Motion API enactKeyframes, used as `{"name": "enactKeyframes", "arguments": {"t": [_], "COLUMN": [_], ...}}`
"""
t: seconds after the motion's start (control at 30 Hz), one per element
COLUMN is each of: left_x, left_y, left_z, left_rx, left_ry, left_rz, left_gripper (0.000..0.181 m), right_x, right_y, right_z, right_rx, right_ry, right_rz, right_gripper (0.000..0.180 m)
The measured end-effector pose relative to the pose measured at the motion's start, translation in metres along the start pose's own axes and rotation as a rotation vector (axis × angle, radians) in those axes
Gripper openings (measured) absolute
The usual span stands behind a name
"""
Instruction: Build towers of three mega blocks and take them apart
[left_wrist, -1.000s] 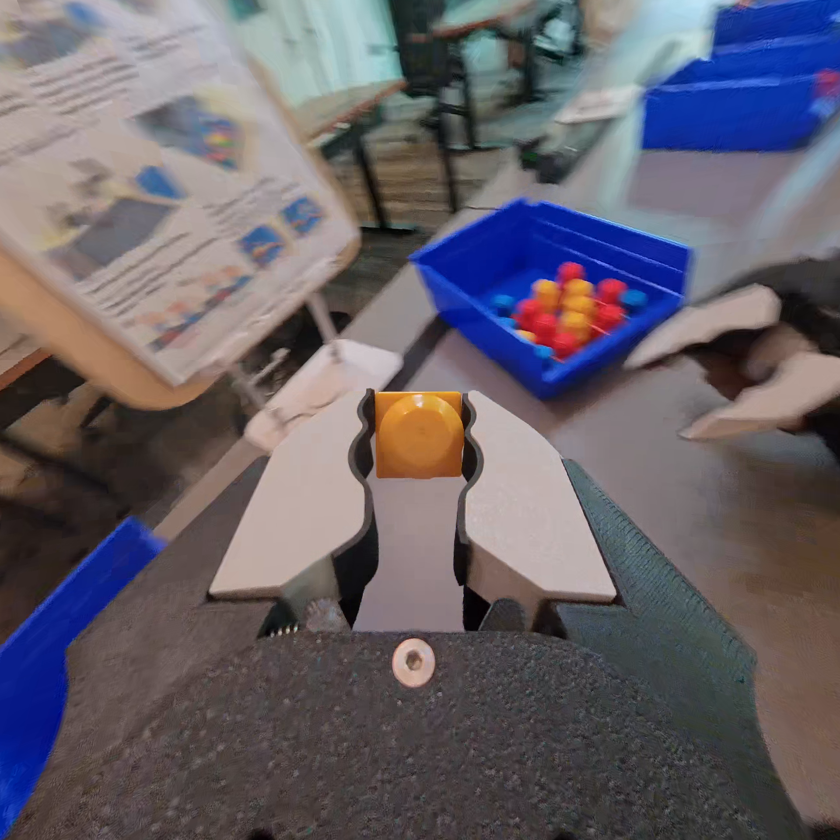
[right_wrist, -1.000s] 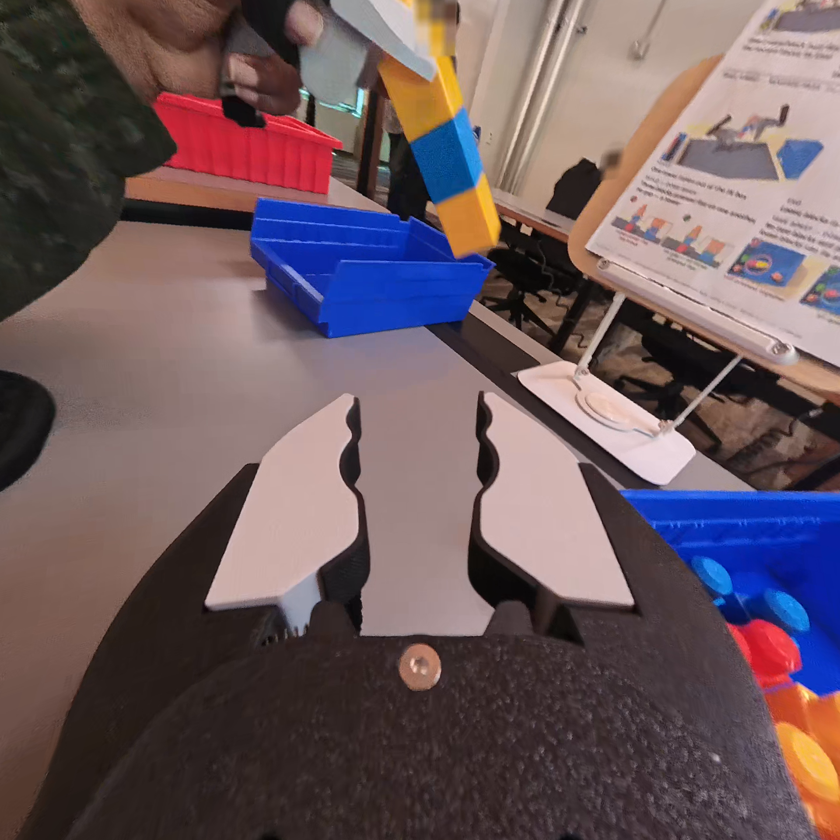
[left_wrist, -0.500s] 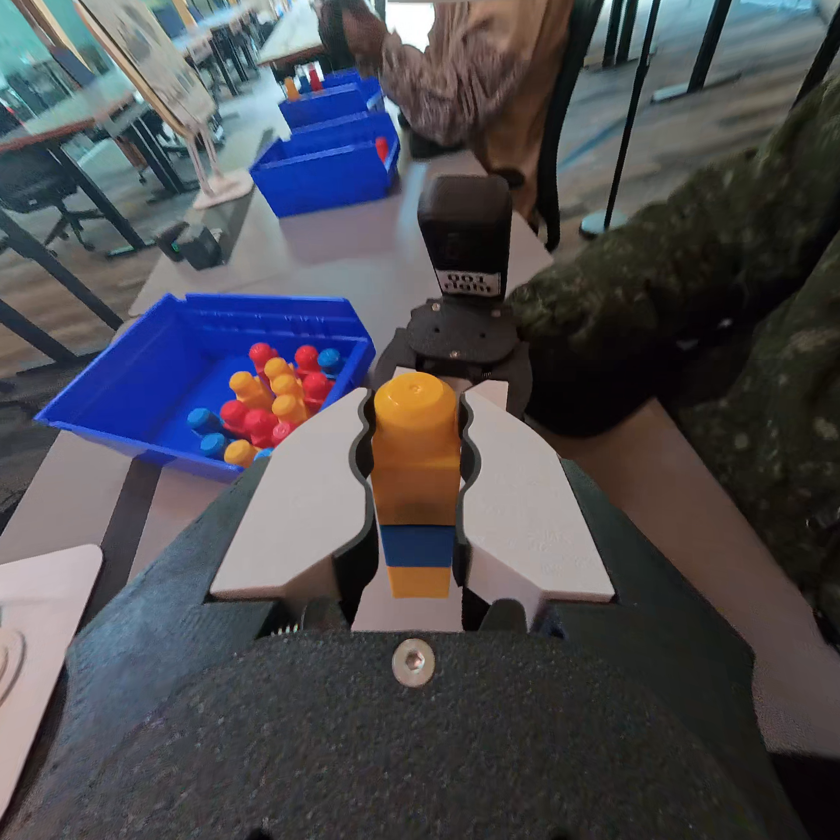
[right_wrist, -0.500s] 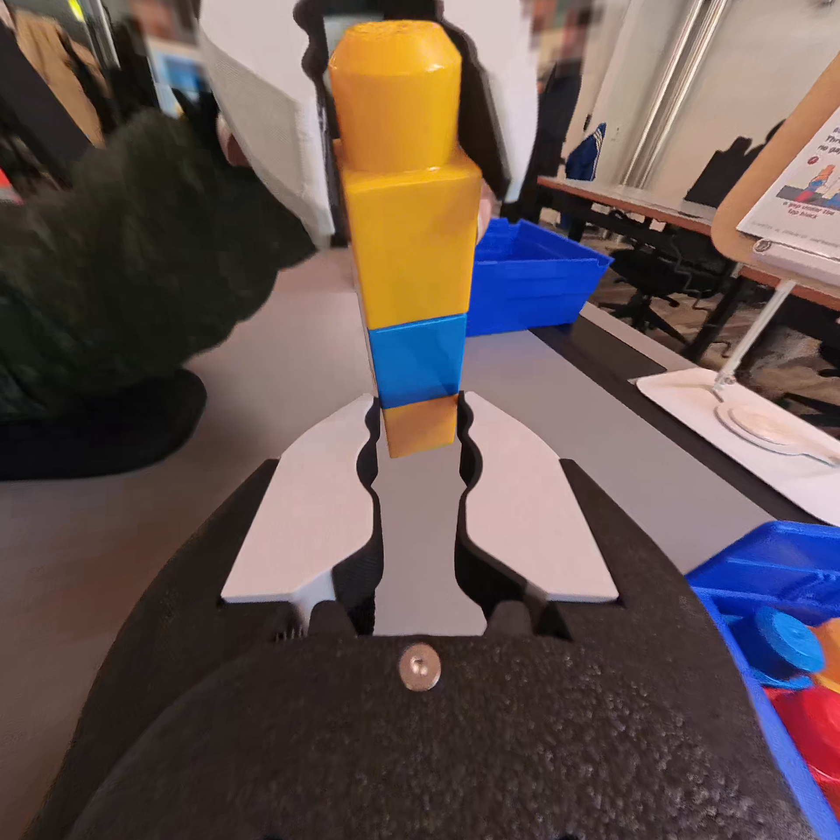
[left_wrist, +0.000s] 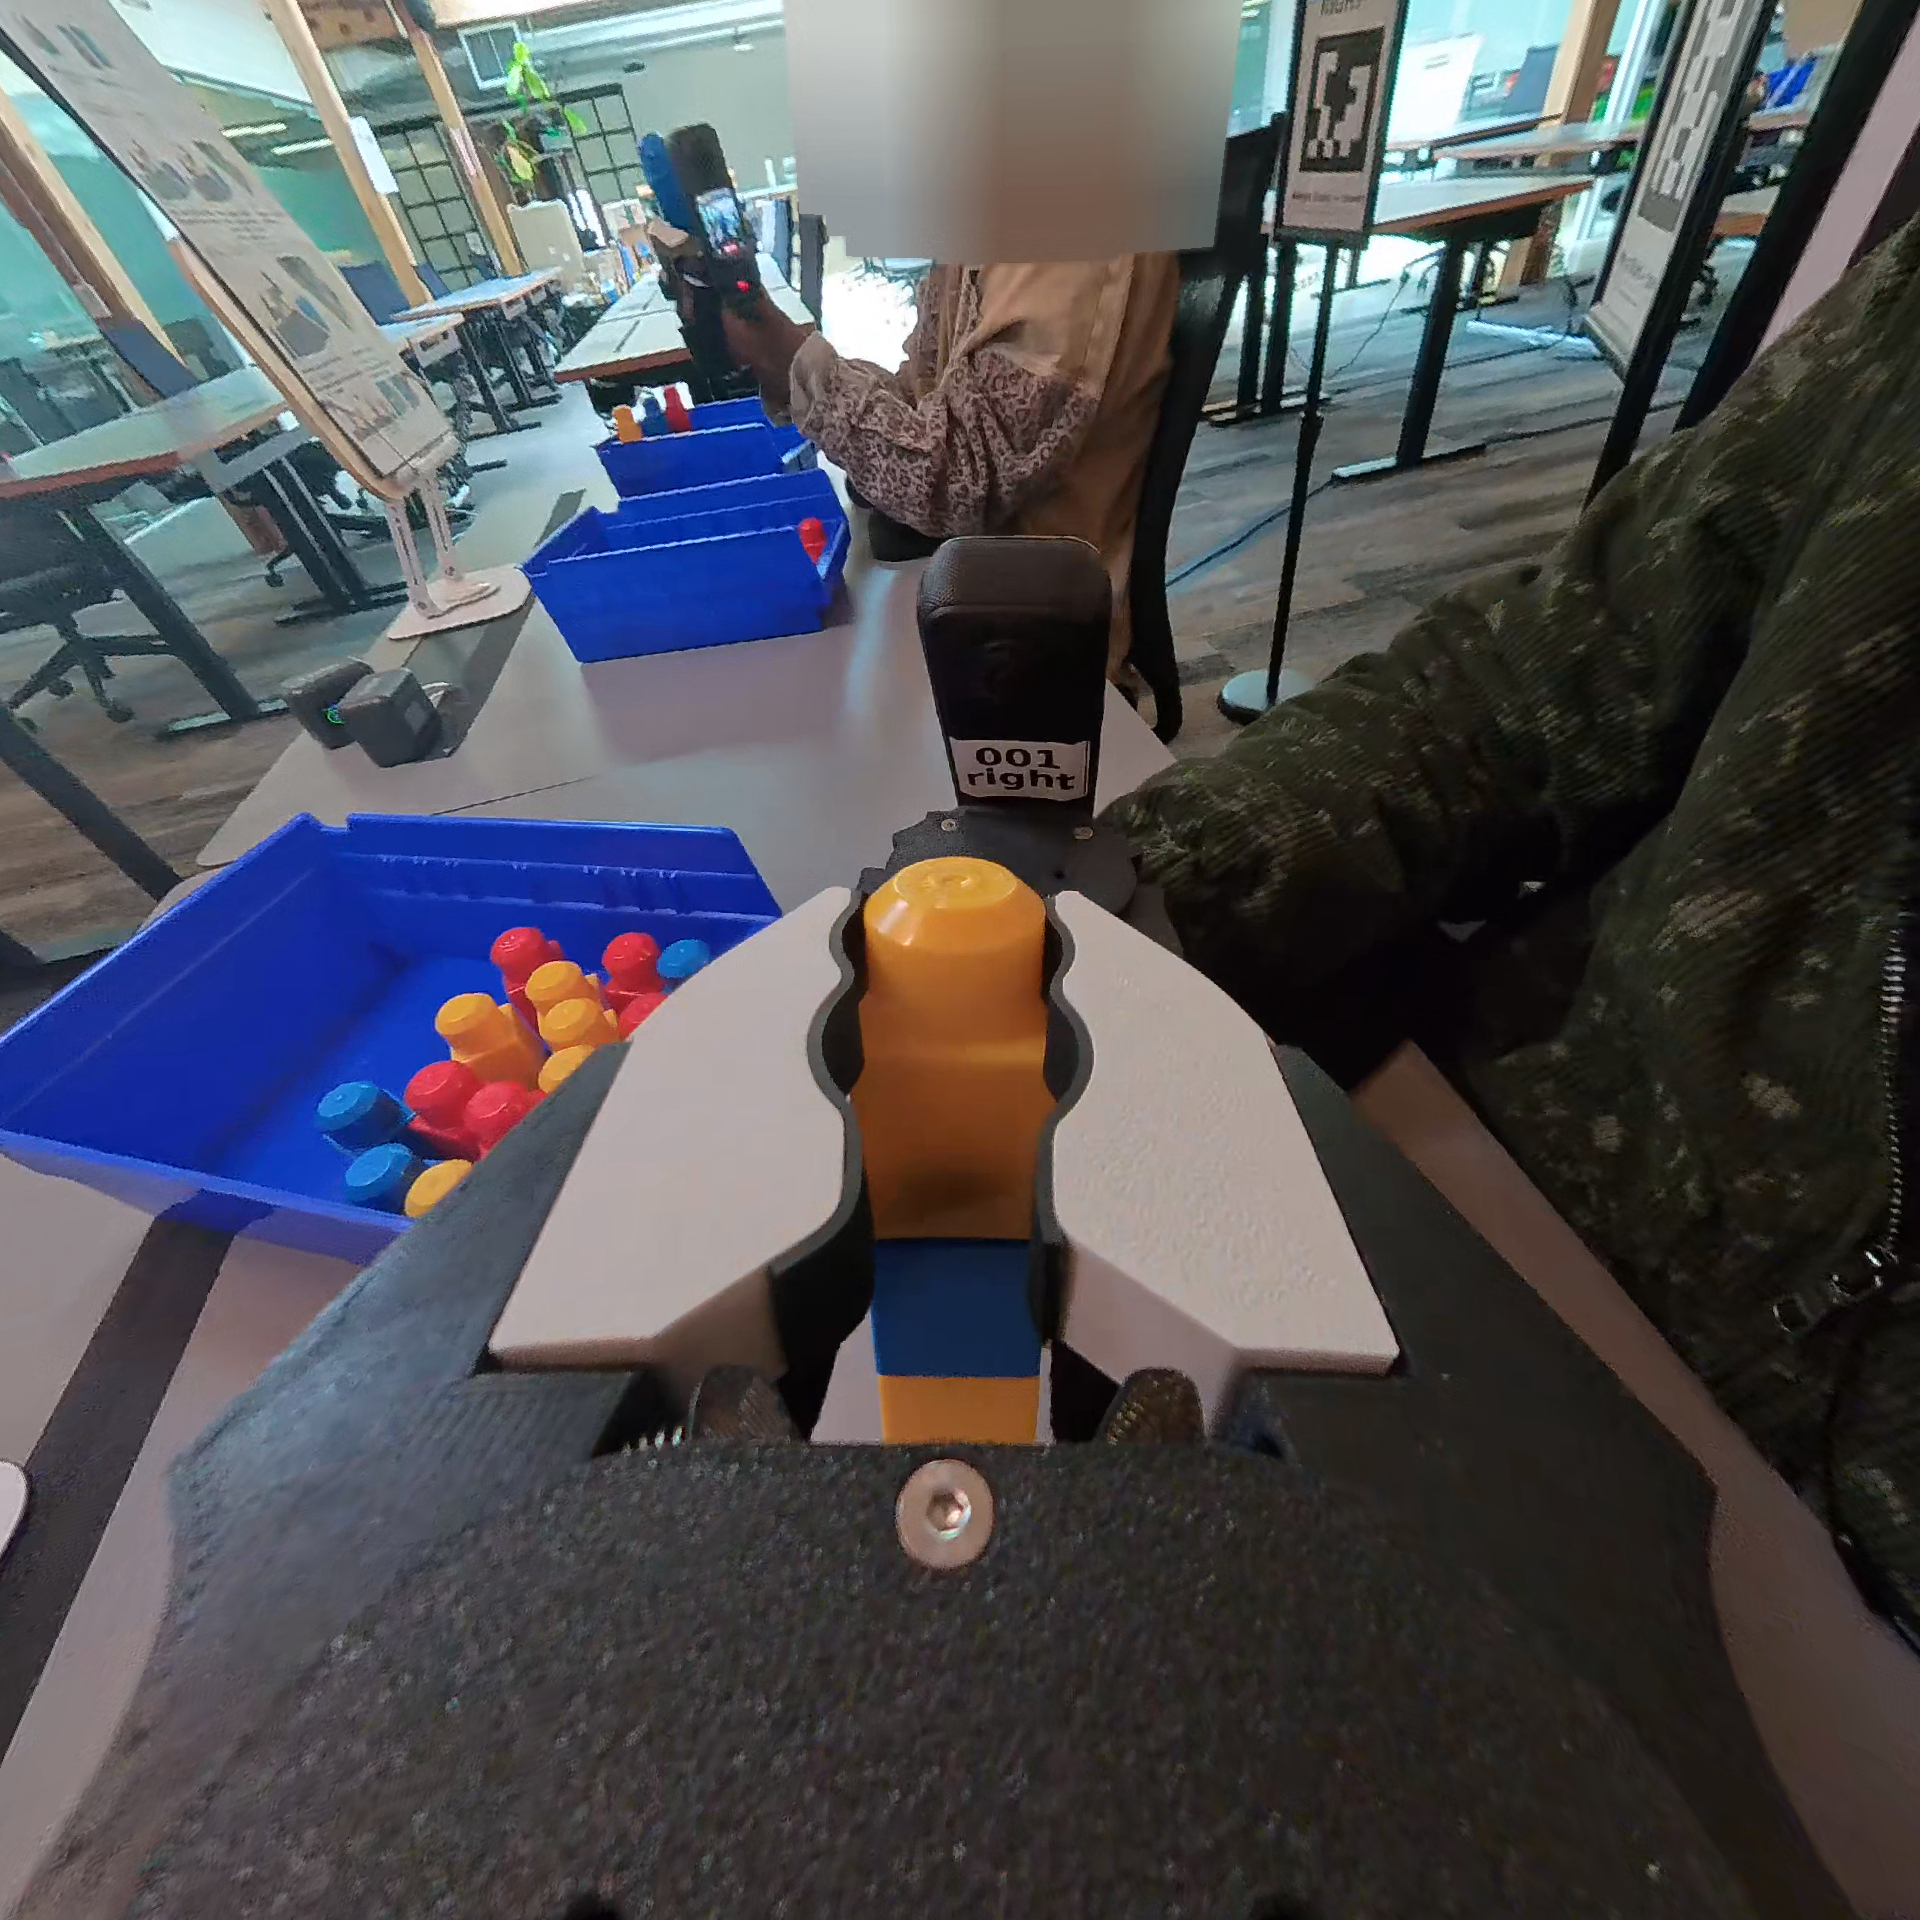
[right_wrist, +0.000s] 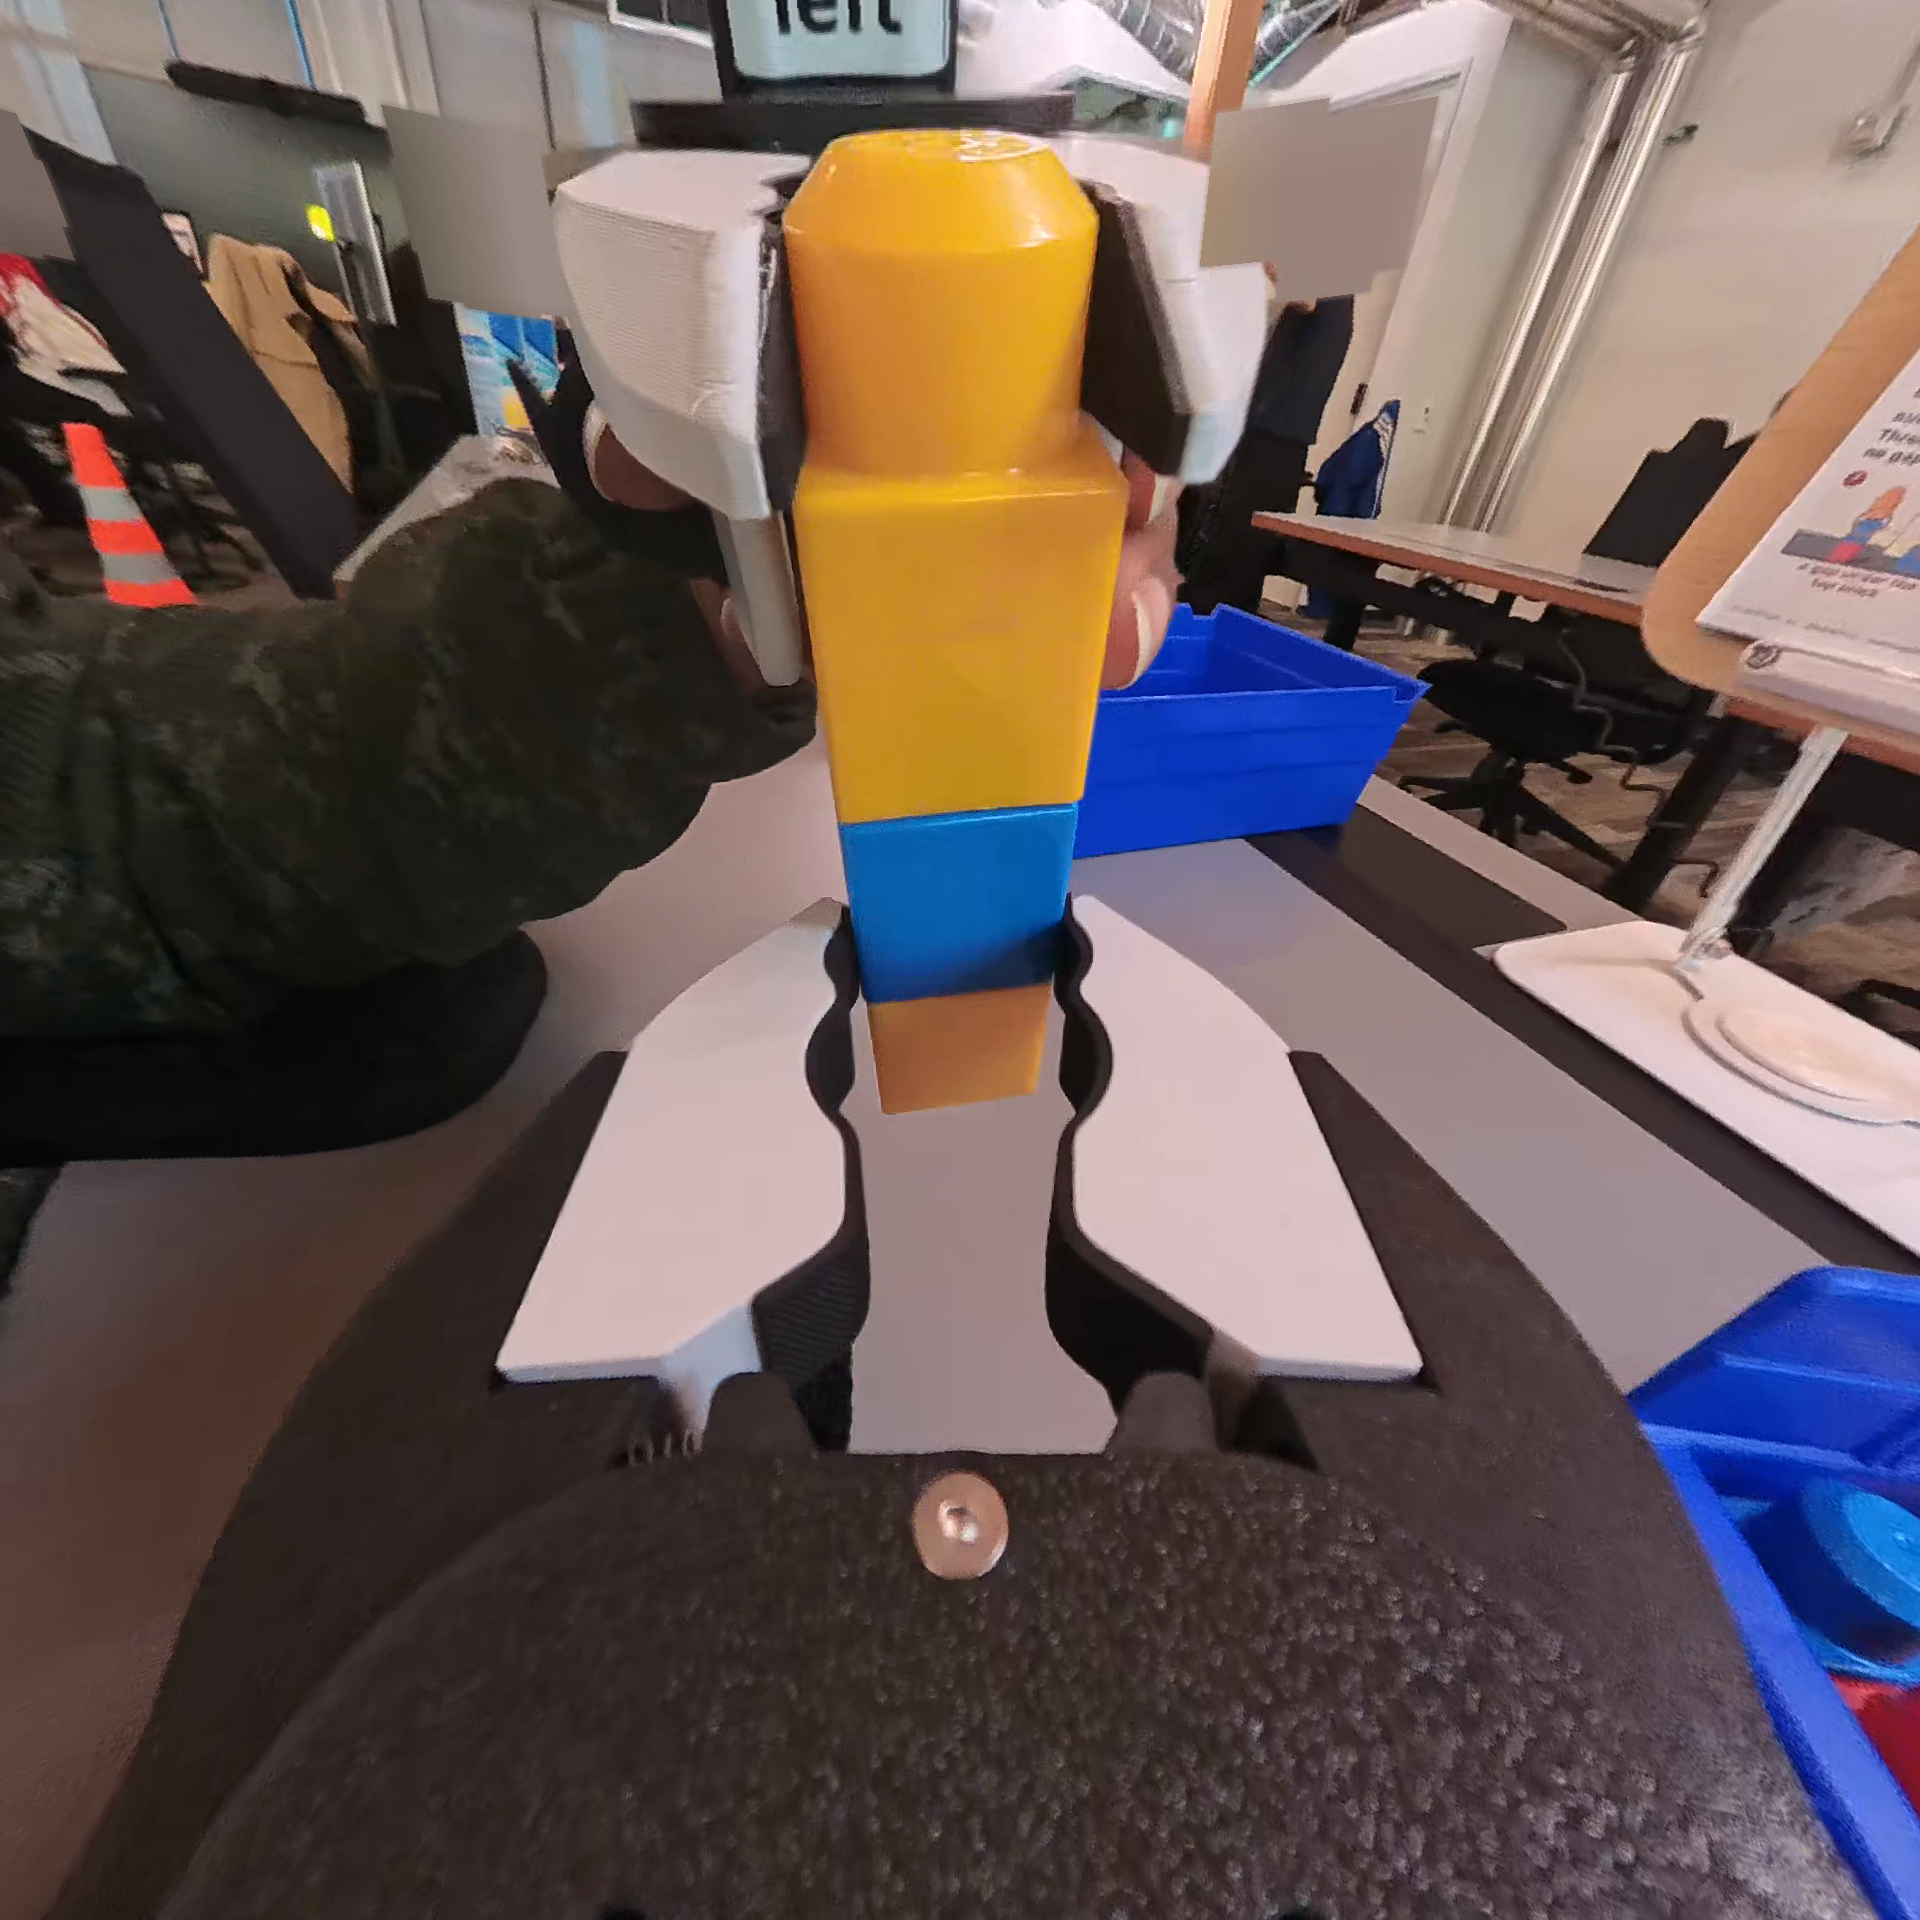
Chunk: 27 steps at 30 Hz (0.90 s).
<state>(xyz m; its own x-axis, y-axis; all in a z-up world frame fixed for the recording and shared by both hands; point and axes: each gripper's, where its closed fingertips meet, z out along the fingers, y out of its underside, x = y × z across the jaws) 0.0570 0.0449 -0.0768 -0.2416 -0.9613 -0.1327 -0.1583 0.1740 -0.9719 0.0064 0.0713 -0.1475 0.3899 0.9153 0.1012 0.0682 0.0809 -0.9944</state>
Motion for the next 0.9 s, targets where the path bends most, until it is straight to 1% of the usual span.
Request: {"name": "enactKeyframes", "arguments": {"t": [0.07,0.13,0.2,0.27,0.33,0.4,0.53,0.6,0.63,0.7,0.77,0.83,0.9], "left_x": [-0.009,-0.019,-0.027,-0.03,-0.027,-0.025,-0.025,-0.029,-0.034,-0.043,-0.047,-0.043,-0.033], "left_y": [-0.004,-0.007,0.007,0.027,0.036,0.041,0.048,0.054,0.061,0.087,0.119,0.146,0.156], "left_z": [-0.004,-0.01,-0.011,-0.008,-0.001,0.002,0.001,-0.003,-0.008,-0.019,-0.031,-0.038,-0.035], "left_rx": [0.043,0.085,0.018,-0.063,-0.076,-0.09,-0.134,-0.168,-0.215,-0.357,-0.538,-0.694,-0.741], "left_ry": [-0.045,-0.096,-0.123,-0.133,-0.089,-0.064,-0.056,-0.087,-0.113,-0.166,-0.195,-0.174,-0.117], "left_rz": [-0.004,-0.009,-0.037,-0.032,-0.067,-0.068,-0.068,-0.056,-0.05,-0.032,-0.022,-0.021,-0.028], "left_gripper": [0.033,0.048,0.058,0.06,0.056,0.039,0.037,0.037,0.037,0.037,0.037,0.037,0.037], "right_x": [0.003,0.006,0.011,0.016,0.019,0.021,0.022,0.023,0.026,0.033,0.039,0.04,0.039], "right_y": [-0.002,-0.007,-0.016,-0.023,-0.025,-0.02,-0.012,-0.007,-0.007,-0.011,-0.013,-0.01,0.001], "right_z": [-0.003,-0.007,-0.012,-0.017,-0.02,-0.019,-0.017,-0.015,-0.016,-0.021,-0.026,-0.026,-0.022], "right_rx": [0.004,0.043,0.111,0.17,0.188,0.16,0.125,0.085,0.074,0.088,0.092,0.067,0.006], "right_ry": [-0.008,-0.018,-0.028,-0.03,-0.031,-0.012,-0.018,-0.009,0.002,0.036,0.069,0.075,0.075], "right_rz": [0.034,0.085,0.15,0.199,0.216,0.186,0.175,0.172,0.167,0.152,0.117,0.093,0.073], "right_gripper": [0.036,0.036,0.036,0.036,0.036,0.036,0.037,0.039,0.047,0.054,0.054,0.048,0.045]}}
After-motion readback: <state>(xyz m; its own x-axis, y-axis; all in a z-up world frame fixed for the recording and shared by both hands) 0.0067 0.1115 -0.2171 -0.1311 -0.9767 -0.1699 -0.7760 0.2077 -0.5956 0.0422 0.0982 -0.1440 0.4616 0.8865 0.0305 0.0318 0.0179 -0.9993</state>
